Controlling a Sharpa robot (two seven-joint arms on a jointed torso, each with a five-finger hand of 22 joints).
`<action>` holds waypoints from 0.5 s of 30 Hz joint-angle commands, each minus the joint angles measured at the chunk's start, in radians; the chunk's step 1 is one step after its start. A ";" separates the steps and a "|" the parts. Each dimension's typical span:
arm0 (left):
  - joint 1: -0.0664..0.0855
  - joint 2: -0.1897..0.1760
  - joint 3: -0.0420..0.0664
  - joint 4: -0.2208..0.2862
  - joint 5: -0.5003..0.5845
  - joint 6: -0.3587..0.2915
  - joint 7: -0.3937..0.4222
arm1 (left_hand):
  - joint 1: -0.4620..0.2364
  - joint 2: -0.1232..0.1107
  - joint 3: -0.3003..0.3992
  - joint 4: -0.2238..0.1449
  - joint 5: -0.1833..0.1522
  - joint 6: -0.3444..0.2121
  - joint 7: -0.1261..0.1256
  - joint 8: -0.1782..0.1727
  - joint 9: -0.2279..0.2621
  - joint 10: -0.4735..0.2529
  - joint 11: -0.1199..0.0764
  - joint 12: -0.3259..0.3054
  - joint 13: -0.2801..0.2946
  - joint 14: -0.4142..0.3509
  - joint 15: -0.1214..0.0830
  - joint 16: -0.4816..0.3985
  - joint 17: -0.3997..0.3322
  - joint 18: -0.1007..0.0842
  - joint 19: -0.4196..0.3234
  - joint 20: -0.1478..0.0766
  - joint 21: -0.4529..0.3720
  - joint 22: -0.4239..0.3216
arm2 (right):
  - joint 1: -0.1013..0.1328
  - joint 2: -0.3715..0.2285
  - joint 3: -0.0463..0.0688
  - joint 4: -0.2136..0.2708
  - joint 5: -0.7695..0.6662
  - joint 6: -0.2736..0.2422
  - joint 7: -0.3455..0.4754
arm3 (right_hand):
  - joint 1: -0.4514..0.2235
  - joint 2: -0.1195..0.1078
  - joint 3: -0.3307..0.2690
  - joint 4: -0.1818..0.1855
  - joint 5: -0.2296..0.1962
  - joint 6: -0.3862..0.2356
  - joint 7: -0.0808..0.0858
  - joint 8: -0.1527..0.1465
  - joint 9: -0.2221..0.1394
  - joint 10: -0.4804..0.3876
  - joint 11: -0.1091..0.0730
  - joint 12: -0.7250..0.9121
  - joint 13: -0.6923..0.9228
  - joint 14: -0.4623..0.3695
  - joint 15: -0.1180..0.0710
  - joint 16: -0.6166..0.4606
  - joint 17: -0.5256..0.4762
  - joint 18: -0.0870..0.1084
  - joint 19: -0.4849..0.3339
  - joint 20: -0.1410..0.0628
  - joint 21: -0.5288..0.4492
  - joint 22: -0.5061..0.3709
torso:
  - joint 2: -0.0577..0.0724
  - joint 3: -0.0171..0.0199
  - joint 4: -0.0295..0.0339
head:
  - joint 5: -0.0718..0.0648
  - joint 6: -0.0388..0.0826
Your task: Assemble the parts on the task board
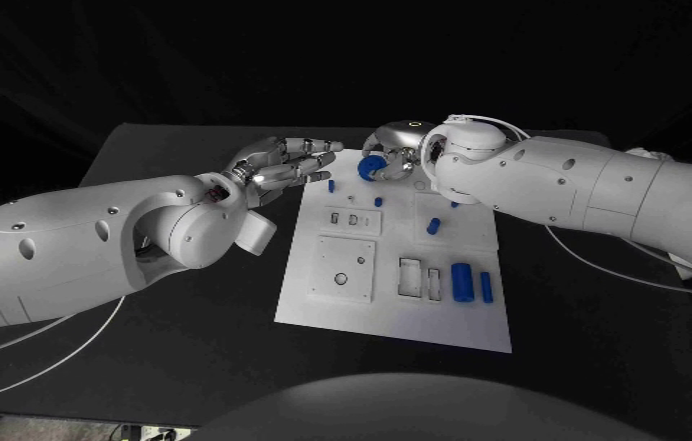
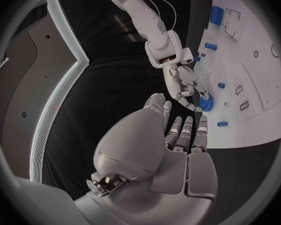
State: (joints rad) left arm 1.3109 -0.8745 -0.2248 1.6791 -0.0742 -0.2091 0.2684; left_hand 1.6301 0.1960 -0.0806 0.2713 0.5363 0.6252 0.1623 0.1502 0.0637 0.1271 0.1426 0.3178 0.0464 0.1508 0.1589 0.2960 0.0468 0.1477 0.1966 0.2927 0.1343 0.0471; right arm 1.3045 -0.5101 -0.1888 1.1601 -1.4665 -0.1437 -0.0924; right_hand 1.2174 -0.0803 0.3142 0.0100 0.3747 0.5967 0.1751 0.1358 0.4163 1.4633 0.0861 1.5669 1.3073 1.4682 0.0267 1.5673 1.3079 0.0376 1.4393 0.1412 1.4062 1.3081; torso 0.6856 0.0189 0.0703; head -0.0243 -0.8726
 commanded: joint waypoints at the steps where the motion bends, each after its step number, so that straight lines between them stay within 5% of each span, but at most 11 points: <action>1: 0.001 0.002 0.001 0.002 -0.004 0.018 0.003 | 0.006 -0.002 0.006 -0.002 0.006 0.001 0.006 0.003 0.001 -0.001 0.009 0.002 0.001 0.001 0.006 0.006 0.001 -0.016 0.008 0.000 0.004 0.001 | -0.003 -0.003 -0.003 -0.002 -0.010 0.025 -0.009 | -0.006 0.004 -0.017 0.003 -0.080 -0.069 0.000 -0.036 -0.053 0.107 0.002 0.004 0.263 0.103 0.005 0.003 0.263 0.011 -0.012 0.000 -0.009 0.198 | 0.001 0.0000 -0.0003 | 0.001 0.000; 3: 0.001 0.002 0.001 0.002 -0.004 0.017 0.002 | 0.006 -0.002 0.006 -0.002 0.006 -0.001 0.006 0.002 0.001 -0.001 0.010 0.001 0.001 0.001 0.006 0.006 0.001 -0.016 0.009 0.000 0.005 0.001 | -0.003 -0.004 -0.003 -0.002 -0.010 0.023 -0.008 | -0.008 0.008 -0.033 0.009 -0.133 -0.112 0.000 -0.056 -0.093 0.107 0.002 0.004 0.263 0.103 0.005 0.003 0.263 0.012 -0.015 0.000 -0.014 0.197 | 0.000 0.0002 0.0000 | 0.001 0.000; 8: 0.001 0.002 0.001 0.001 -0.004 0.018 0.002 | 0.006 -0.002 0.006 -0.002 0.006 -0.001 0.006 0.002 0.001 -0.001 0.010 0.001 0.001 0.001 0.006 0.006 0.001 -0.016 0.009 0.000 0.005 0.001 | -0.004 -0.007 -0.003 -0.001 -0.010 0.003 0.002 | -0.014 0.014 -0.066 0.024 -0.203 -0.130 -0.003 -0.071 -0.129 0.107 0.000 0.004 0.263 0.103 0.003 0.003 0.263 0.013 -0.015 -0.002 -0.016 0.197 | 0.000 0.0003 -0.0004 | 0.001 0.000; 13: 0.001 0.002 0.001 0.001 -0.004 0.018 0.001 | 0.006 -0.002 0.006 -0.002 0.006 -0.001 0.006 0.002 0.001 -0.001 0.010 0.001 0.001 0.001 0.006 0.006 0.001 -0.016 0.009 0.000 0.005 0.001 | -0.004 -0.012 -0.003 0.004 -0.007 -0.030 0.018 | -0.015 0.015 -0.076 0.029 -0.218 -0.116 -0.004 -0.071 -0.130 0.107 -0.001 0.004 0.263 0.103 0.002 0.003 0.263 0.012 -0.014 -0.002 -0.015 0.197 | 0.000 0.0004 -0.0002 | 0.002 0.000; 15: 0.000 0.002 0.001 0.001 -0.004 0.018 0.000 | 0.006 -0.002 0.006 -0.002 0.006 -0.001 0.006 0.002 0.001 -0.001 0.010 0.001 0.001 0.001 0.006 0.006 0.001 -0.016 0.009 0.000 0.005 0.001 | -0.004 -0.014 -0.003 0.006 -0.005 -0.039 0.023 | -0.011 0.022 -0.084 0.032 -0.211 -0.038 -0.005 -0.054 -0.102 0.107 -0.002 0.004 0.263 0.103 0.001 0.003 0.263 0.012 -0.012 -0.003 -0.014 0.198 | 0.000 0.0002 -0.0001 | 0.002 0.000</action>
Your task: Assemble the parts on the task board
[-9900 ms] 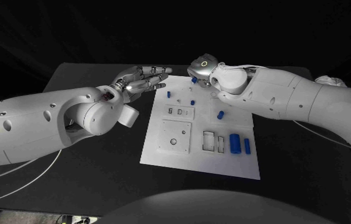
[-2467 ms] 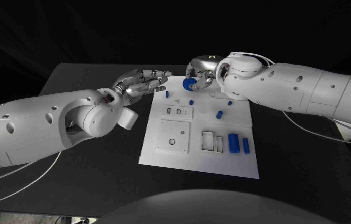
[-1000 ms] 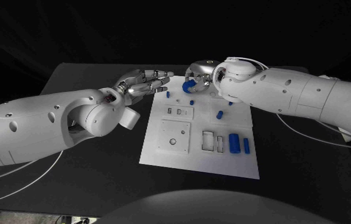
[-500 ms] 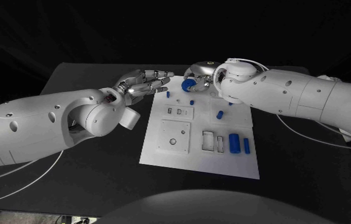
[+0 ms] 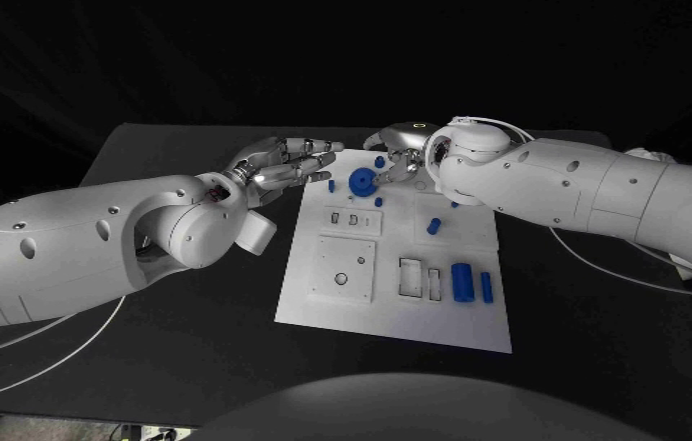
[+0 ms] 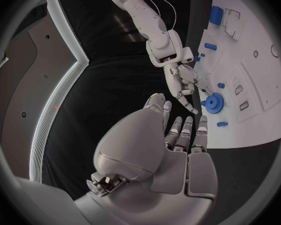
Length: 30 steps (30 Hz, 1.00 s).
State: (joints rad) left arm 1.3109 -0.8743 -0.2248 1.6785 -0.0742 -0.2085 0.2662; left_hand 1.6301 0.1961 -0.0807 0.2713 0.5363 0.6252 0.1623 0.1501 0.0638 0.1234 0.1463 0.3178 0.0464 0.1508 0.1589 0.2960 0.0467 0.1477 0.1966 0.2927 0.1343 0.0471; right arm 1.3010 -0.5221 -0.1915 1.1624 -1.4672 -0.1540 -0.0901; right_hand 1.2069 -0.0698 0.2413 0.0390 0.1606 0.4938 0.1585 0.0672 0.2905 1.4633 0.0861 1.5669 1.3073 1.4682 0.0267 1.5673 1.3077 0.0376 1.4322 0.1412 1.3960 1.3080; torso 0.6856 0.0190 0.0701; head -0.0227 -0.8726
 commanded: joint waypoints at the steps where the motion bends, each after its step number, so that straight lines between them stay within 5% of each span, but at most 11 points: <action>1: 0.001 0.002 0.001 0.001 -0.004 0.018 0.002 | 0.006 -0.002 0.006 -0.002 0.006 -0.001 0.006 0.002 0.001 0.002 0.006 0.001 0.001 0.001 0.006 0.006 0.001 -0.016 0.009 0.001 0.005 0.001 | 0.000 -0.003 0.000 0.005 -0.004 -0.031 0.022 | 0.004 0.014 -0.013 0.002 0.018 0.113 0.013 0.027 0.041 0.108 -0.002 0.004 0.263 0.103 0.001 0.003 0.263 0.012 -0.005 -0.003 -0.004 0.198 | 0.000 0.0000 0.0002 | 0.000 0.000; 12: 0.001 0.001 0.001 0.002 -0.004 0.019 0.001 | 0.006 -0.002 0.006 -0.002 0.006 -0.001 0.006 0.002 0.001 0.002 0.006 0.001 0.001 0.001 0.006 0.006 0.001 -0.016 0.009 0.001 0.005 0.001 | -0.002 -0.012 0.000 0.012 0.000 -0.047 0.030 | 0.052 0.037 0.006 -0.024 0.237 0.204 -0.002 0.060 0.048 0.108 -0.014 0.004 0.263 0.103 -0.008 0.003 0.263 0.013 -0.008 -0.010 -0.009 0.196 | 0.000 0.0002 0.0001 | -0.002 0.000; 15: 0.001 0.001 0.001 0.002 -0.004 0.019 0.001 | 0.006 -0.002 0.006 -0.002 0.006 -0.001 0.006 0.002 0.001 0.002 0.006 0.001 0.001 0.001 0.006 0.006 0.001 -0.016 0.009 0.001 0.005 0.001 | -0.002 -0.015 0.000 0.015 0.003 -0.060 0.047 | 0.067 0.037 0.019 -0.037 0.264 0.224 -0.012 0.071 0.057 0.108 -0.022 0.004 0.263 0.103 -0.014 0.003 0.263 0.013 -0.007 -0.015 -0.008 0.197 | 0.000 0.0003 -0.0001 | -0.002 0.000; 20: 0.000 0.000 0.001 0.002 -0.004 0.019 0.001 | 0.006 -0.002 0.006 -0.002 0.006 -0.001 0.006 0.002 0.001 0.002 0.006 0.001 0.001 0.001 0.006 0.006 0.001 -0.016 0.009 0.001 0.005 0.001 | -0.003 -0.020 0.000 0.028 -0.003 -0.074 0.080 | 0.068 0.020 0.013 -0.046 0.212 0.227 -0.032 0.077 0.068 0.108 -0.038 0.004 0.263 0.103 -0.028 0.003 0.263 0.010 0.003 -0.027 0.004 0.202 | 0.000 0.0009 0.0004 | -0.001 0.000; 30: 0.000 -0.001 0.001 0.002 -0.004 0.020 0.000 | 0.006 -0.003 0.008 -0.001 0.006 -0.003 0.007 0.002 0.001 0.001 0.007 0.001 0.001 0.001 0.007 0.007 0.001 -0.017 0.009 0.000 0.005 0.001 | -0.006 -0.032 0.000 0.054 -0.035 -0.028 0.106 | 0.049 -0.003 -0.026 -0.033 0.090 0.163 -0.040 0.050 0.069 0.108 -0.046 0.004 0.263 0.103 -0.035 0.003 0.263 0.010 -0.001 -0.037 -0.001 0.200 | 0.000 -0.0003 0.0003 | 0.001 0.000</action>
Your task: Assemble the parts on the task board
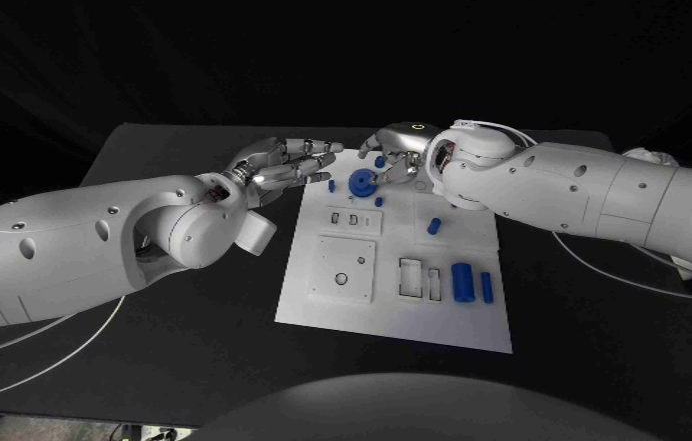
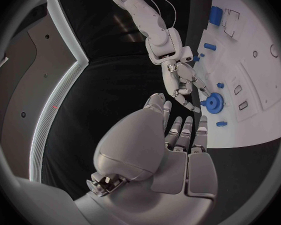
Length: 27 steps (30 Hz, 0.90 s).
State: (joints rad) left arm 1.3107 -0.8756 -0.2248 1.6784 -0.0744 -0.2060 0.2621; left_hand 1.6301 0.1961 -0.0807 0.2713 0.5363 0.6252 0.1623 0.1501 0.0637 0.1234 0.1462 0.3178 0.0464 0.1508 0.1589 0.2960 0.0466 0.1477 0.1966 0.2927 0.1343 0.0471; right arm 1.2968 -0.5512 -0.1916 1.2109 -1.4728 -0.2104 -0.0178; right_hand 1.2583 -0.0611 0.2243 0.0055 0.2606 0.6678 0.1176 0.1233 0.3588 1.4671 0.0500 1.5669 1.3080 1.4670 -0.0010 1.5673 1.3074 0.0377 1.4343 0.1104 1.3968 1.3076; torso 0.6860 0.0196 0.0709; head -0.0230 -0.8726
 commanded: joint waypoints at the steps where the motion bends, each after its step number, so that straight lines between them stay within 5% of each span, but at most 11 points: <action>1: 0.001 0.000 0.001 0.002 -0.004 0.018 0.004 | 0.006 -0.003 0.008 -0.001 0.006 -0.003 0.007 0.002 0.001 0.001 0.007 0.001 0.001 0.001 0.007 0.007 0.001 -0.017 0.009 0.000 0.005 0.001 | -0.003 -0.004 0.000 0.007 -0.031 0.034 0.035 | -0.002 -0.012 -0.009 0.000 -0.011 -0.011 0.001 -0.006 0.001 0.104 -0.009 0.004 0.263 0.104 -0.007 0.003 0.263 0.010 -0.003 -0.006 -0.002 0.200 | -0.001 -0.0009 -0.0006 | 0.001 0.000; 15: 0.001 0.004 0.001 -0.001 -0.004 0.019 0.003 | 0.006 -0.003 0.008 -0.001 0.006 -0.003 0.007 0.002 0.001 0.001 0.007 0.001 0.001 0.001 0.007 0.007 0.001 -0.017 0.009 0.000 0.005 0.001 | -0.008 0.007 0.000 0.004 -0.036 0.100 0.024 | 0.014 -0.007 -0.012 -0.003 0.069 0.017 0.005 0.016 0.020 0.104 -0.007 0.004 0.263 0.104 -0.005 0.003 0.263 0.011 -0.006 -0.005 -0.006 0.200 | -0.001 -0.0008 0.0000 | -0.002 0.000; 27: 0.001 0.006 0.001 -0.001 -0.004 0.020 0.002 | 0.006 -0.003 0.008 -0.001 0.006 -0.003 0.007 0.002 0.001 0.001 0.007 0.001 0.001 0.001 0.007 0.007 0.001 -0.017 0.009 0.000 0.005 0.001 | -0.012 0.019 0.000 0.001 -0.051 0.100 -0.014 | 0.043 0.001 0.004 -0.021 0.128 0.009 -0.012 0.022 0.036 0.104 -0.018 0.004 0.263 0.104 -0.013 0.003 0.263 0.007 0.006 -0.010 0.009 0.205 | 0.000 -0.0010 0.0006 | -0.002 0.000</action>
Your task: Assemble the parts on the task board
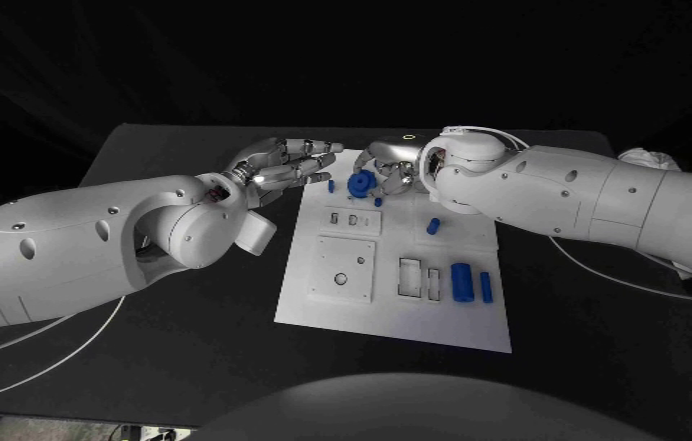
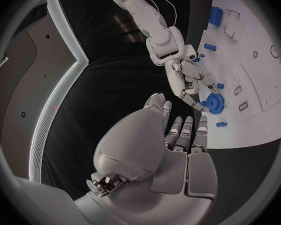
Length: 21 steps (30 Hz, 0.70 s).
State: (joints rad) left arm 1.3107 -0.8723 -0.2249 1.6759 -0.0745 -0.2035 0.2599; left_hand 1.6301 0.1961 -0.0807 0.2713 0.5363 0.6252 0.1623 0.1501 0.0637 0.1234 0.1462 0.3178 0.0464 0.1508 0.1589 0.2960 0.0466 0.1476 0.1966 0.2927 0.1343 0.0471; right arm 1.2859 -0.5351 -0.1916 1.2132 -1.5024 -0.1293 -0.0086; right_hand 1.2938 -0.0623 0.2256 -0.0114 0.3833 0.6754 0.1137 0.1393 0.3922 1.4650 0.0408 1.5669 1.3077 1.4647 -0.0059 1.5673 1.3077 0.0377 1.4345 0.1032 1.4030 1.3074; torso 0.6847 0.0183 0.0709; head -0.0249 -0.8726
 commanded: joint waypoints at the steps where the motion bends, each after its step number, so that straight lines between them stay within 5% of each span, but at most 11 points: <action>1: 0.001 0.003 0.001 0.002 -0.004 0.018 0.003 | 0.006 -0.003 0.009 -0.001 0.006 -0.002 0.008 0.003 0.001 0.001 0.007 0.002 0.001 0.001 0.007 0.008 0.002 -0.018 0.010 0.000 0.005 0.001 | -0.001 0.004 0.000 -0.001 -0.022 0.017 -0.025 | 0.007 0.003 0.004 -0.004 0.008 0.003 -0.010 0.008 0.005 0.106 -0.010 0.004 0.263 0.106 -0.009 0.003 0.263 0.007 0.006 -0.004 0.003 0.205 | 0.001 0.0003 0.0010 | 0.000 0.000; 13: 0.001 0.003 0.001 0.003 -0.004 0.018 0.001 | 0.006 -0.003 0.010 0.000 0.007 -0.002 0.008 0.003 0.001 0.001 0.008 0.003 0.001 0.001 0.007 0.009 0.002 -0.019 0.010 0.000 0.005 0.001 | -0.004 0.014 0.000 -0.012 -0.023 -0.021 -0.043 | 0.007 0.013 0.013 -0.005 0.017 0.060 -0.036 0.061 0.059 0.106 -0.032 0.004 0.263 0.106 -0.028 0.003 0.263 0.010 -0.001 -0.022 -0.005 0.202 | 0.002 0.0011 0.0004 | 0.005 0.000; 21: 0.001 0.002 0.001 0.003 -0.004 0.018 0.001 | 0.006 -0.003 0.011 0.000 0.007 -0.002 0.008 0.003 0.001 0.001 0.008 0.003 0.001 0.001 0.007 0.009 0.002 -0.019 0.010 0.000 0.005 0.001 | -0.006 0.016 0.000 -0.022 -0.007 -0.074 -0.038 | 0.006 0.041 0.002 -0.006 0.026 0.119 -0.051 0.214 0.217 0.106 -0.046 0.004 0.263 0.106 -0.039 0.003 0.263 0.011 -0.004 -0.036 -0.009 0.200 | 0.001 0.0012 -0.0005 | 0.008 0.000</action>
State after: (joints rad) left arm 1.3110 -0.8715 -0.2249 1.6771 -0.0745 -0.2022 0.2568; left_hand 1.6301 0.1961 -0.0753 0.2713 0.5363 0.6215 0.1659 0.1501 0.0637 0.1235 0.1462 0.3178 0.0464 0.1508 0.1589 0.3019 0.0466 0.1477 0.1966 0.2927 0.1343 0.0471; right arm 1.2821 -0.5179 -0.1901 1.1950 -1.5071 -0.1744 -0.0355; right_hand 1.3030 -0.0443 0.2274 -0.0198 0.4030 0.7825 0.0643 0.3217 0.5223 1.4668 0.0035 1.5669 1.3075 1.4683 -0.0381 1.5673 1.3079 0.0377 1.4290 0.0729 1.3979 1.3081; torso 0.6862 0.0196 0.0711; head -0.0178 -0.8726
